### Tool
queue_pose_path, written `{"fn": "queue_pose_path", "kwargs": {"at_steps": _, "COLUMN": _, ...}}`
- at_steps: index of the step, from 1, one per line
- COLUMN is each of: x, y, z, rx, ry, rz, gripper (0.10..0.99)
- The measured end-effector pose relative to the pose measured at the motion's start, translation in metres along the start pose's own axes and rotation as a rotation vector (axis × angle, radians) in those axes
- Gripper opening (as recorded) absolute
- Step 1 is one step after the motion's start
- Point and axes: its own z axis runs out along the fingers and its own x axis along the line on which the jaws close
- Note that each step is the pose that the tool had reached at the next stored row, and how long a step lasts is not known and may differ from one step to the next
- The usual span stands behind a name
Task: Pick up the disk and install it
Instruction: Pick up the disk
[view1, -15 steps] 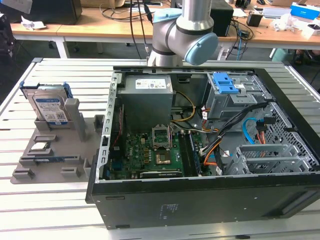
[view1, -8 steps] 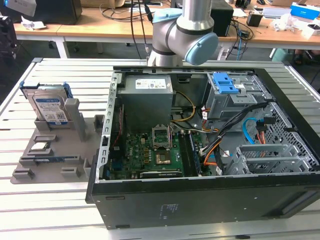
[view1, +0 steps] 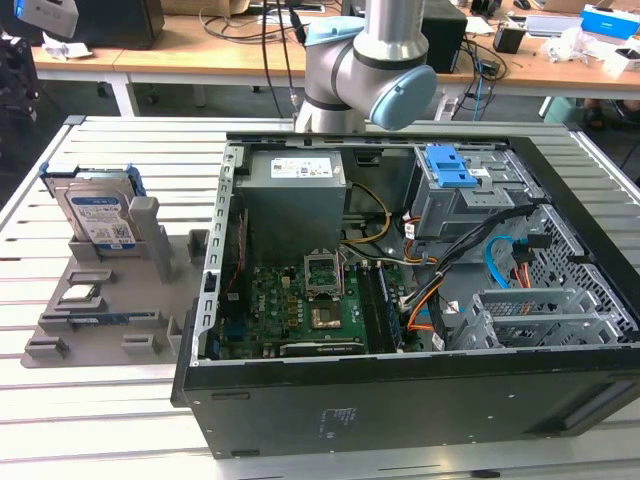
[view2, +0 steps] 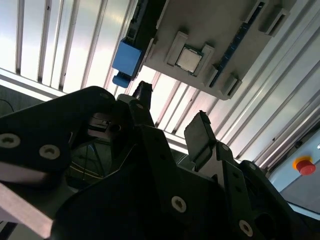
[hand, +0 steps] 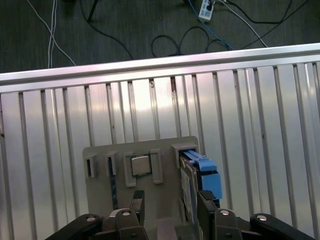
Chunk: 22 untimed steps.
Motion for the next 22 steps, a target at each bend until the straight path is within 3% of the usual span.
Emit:
{"fn": "queue_pose_path", "kwargs": {"at_steps": 15, "x": -0.0029, "y": -0.0094, "z": 0.0146, "rx": 0.001, "ry": 0.0065, "rz": 0.0, "gripper": 0.541}}
{"fn": "queue_pose_path", "kwargs": {"at_steps": 22, "x": -0.0202, "y": -0.0113, "z": 0.019, "rx": 0.002, "ry": 0.0142, "rz": 0.001, "gripper": 0.541}}
